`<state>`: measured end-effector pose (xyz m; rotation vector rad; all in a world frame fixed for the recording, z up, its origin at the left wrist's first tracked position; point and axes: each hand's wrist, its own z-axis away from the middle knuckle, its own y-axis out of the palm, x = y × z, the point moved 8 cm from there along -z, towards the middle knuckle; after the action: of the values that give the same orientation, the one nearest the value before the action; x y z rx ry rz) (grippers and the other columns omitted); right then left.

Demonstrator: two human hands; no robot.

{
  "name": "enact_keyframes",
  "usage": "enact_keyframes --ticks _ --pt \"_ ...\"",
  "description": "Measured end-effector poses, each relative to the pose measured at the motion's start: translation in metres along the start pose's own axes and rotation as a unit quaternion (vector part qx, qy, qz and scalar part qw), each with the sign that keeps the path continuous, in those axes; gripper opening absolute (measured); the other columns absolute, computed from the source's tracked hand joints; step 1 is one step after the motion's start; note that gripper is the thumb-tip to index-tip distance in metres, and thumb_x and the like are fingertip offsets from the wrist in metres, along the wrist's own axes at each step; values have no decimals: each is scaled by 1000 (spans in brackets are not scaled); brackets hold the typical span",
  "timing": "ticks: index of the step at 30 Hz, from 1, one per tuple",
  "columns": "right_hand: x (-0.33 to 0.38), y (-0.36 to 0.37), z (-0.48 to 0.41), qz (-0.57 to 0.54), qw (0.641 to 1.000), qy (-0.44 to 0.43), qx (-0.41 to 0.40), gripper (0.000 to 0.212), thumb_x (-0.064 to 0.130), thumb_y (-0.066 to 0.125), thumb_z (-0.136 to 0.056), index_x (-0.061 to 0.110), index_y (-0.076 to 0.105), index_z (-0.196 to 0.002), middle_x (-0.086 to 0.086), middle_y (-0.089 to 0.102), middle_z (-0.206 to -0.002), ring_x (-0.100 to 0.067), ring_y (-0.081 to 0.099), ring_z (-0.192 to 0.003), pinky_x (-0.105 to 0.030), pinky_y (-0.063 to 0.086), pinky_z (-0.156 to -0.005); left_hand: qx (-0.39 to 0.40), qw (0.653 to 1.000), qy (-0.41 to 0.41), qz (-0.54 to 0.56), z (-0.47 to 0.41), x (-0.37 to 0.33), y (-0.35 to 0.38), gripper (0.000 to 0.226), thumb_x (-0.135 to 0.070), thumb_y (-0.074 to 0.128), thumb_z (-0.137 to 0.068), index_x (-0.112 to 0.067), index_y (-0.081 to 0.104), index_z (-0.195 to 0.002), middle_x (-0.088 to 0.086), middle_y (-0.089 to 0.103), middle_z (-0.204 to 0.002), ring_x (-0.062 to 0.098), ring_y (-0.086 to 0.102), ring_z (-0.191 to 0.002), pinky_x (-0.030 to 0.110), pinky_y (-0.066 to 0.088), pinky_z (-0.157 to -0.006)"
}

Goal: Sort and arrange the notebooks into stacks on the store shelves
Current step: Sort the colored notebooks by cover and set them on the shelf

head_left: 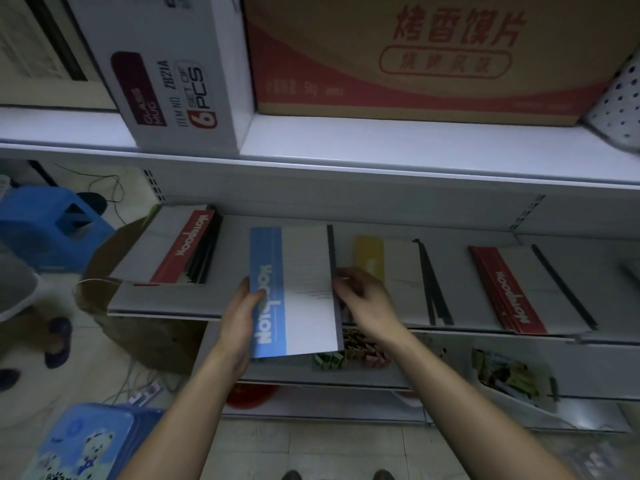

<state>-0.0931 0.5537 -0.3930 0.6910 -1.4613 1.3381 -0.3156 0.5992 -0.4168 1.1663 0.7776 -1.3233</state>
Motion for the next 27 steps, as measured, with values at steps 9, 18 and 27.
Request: enact_keyframes --ticks 9,18,27 --pt "1 2 -34 25 996 58 -55 17 20 64 -98 10 69 -111 -4 70 -103 -16 65 -84 -40 57 -83 -78 996 -1 -54 4 -8 -61 26 -15 34 -111 -23 56 -123 12 77 -99 24 76 -77 28 55 -54" --pt "1 16 -73 168 983 52 -61 24 25 71 -93 2 69 -101 -12 70 -93 -17 61 -71 -36 56 -75 -121 986 16 -113 10 -17 -101 20 -12 47 -107 -19 62 -118 9 79 -99 29 77 -87 35 54 -67" --pt "26 61 -53 145 985 -26 -94 11 29 60 -98 25 58 -108 4 61 -89 -12 59 -76 -21 40 -58 -172 970 78 -154 4 -45 -157 18 -5 48 -106 -9 64 -113 11 78 -95 29 76 -82 33 56 -66"
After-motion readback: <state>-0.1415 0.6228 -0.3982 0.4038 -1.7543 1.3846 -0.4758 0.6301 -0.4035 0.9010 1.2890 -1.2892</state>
